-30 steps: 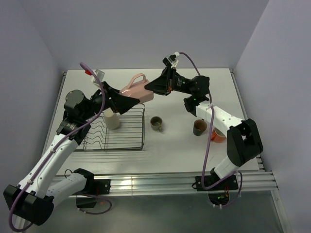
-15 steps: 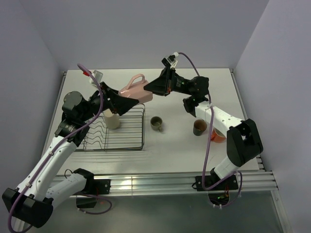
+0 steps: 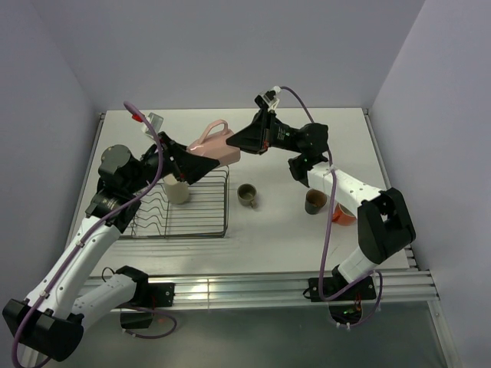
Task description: Load the cups into the dish rack
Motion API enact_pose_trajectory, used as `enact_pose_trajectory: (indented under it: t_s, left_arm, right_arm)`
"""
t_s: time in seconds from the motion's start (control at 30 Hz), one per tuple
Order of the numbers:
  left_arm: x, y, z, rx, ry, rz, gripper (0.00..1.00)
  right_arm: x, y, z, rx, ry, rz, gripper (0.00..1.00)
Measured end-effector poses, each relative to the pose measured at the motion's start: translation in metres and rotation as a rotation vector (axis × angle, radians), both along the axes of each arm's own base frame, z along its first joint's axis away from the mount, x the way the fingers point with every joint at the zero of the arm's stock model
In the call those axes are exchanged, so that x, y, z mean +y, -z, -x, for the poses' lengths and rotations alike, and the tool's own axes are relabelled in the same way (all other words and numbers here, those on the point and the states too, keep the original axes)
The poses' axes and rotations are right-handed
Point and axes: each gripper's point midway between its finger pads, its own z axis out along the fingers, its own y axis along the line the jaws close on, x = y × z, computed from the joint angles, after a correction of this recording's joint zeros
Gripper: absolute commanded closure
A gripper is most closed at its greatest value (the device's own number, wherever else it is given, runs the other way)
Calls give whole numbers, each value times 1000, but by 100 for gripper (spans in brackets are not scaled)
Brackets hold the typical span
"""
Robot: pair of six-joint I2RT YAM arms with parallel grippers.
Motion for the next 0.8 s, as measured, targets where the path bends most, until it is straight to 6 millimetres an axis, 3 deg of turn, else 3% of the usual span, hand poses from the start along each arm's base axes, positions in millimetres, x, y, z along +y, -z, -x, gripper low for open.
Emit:
enact_pose_trajectory:
  t_s: [0.23, 0.47, 0.57, 0.6, 0.67, 0.7, 0.73, 0.8]
  left_arm:
    - [1, 1, -2, 5, -16, 0, 10]
    - [1, 1, -3, 11, -22, 1, 23]
    - [1, 1, -3, 16, -21, 4, 37]
    - [1, 1, -3, 16, -21, 5, 52]
    - [1, 1, -2, 16, -20, 6, 69]
    - [1, 1, -2, 16, -18, 6, 86]
    - [1, 1, -2, 17, -15, 6, 97]
    - [0, 1, -2, 20, -11, 6, 100]
  right_arm:
    - [1, 1, 0, -9, 2, 1, 100]
    - [0, 3, 1, -10, 11, 0, 100]
    - [0, 3, 1, -10, 12, -1, 100]
    - [0, 2, 1, -11, 13, -1, 100]
    - [0, 2, 1, -13, 14, 0, 100]
    - [0, 2, 1, -16, 16, -1, 100]
    - [0, 2, 1, -19, 19, 1, 100]
    - [0, 2, 1, -23, 25, 8, 100]
